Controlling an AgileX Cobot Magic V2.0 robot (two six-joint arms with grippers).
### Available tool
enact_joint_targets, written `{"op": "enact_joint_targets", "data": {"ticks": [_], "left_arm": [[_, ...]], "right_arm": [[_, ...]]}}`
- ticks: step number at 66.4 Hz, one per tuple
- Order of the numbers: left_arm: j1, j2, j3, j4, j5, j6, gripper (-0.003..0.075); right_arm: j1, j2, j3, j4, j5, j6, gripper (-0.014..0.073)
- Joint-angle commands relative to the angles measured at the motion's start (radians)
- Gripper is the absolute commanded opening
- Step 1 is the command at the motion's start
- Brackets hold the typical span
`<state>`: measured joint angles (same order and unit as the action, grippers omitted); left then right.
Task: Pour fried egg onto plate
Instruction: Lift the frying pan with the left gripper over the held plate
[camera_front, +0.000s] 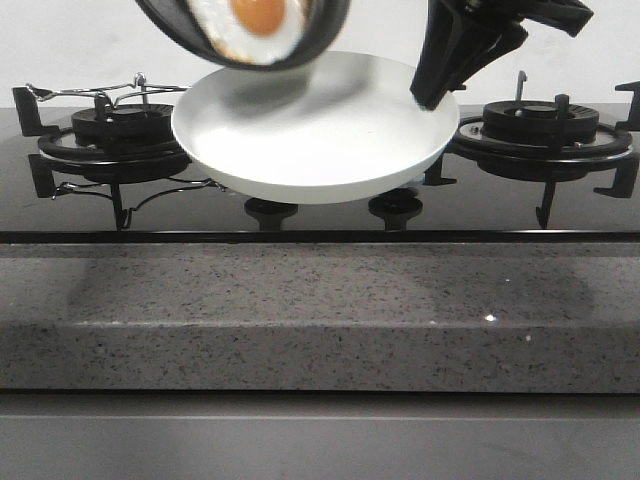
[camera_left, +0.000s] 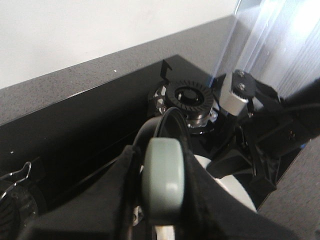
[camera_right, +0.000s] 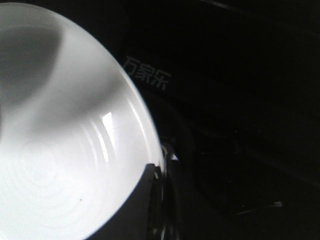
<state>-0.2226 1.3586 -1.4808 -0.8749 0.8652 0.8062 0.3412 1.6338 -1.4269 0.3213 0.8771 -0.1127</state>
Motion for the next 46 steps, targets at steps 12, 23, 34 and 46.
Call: {"op": "enact_joint_targets", "data": {"ticks": [12, 23, 34, 46], "left_arm": [[-0.194, -0.038, -0.032, 0.19, -0.277, -0.001, -0.002], [-0.295, -0.038, -0.032, 0.342, -0.354, -0.001, -0.002], [-0.387, -0.038, -0.032, 0.486, -0.388, -0.001, -0.002], [-0.475, -0.038, -0.032, 0.684, -0.417, -0.001, -0.002]], "right_arm": [[0.0, -0.047, -0.023, 0.026, -0.045, 0.0, -0.0068], [0.0, -0.047, -0.023, 0.026, -0.045, 0.0, -0.0068], [0.0, -0.047, -0.023, 0.026, -0.045, 0.0, -0.0068], [0.0, -0.047, -0.023, 0.026, -0.045, 0.0, -0.0068]]}}
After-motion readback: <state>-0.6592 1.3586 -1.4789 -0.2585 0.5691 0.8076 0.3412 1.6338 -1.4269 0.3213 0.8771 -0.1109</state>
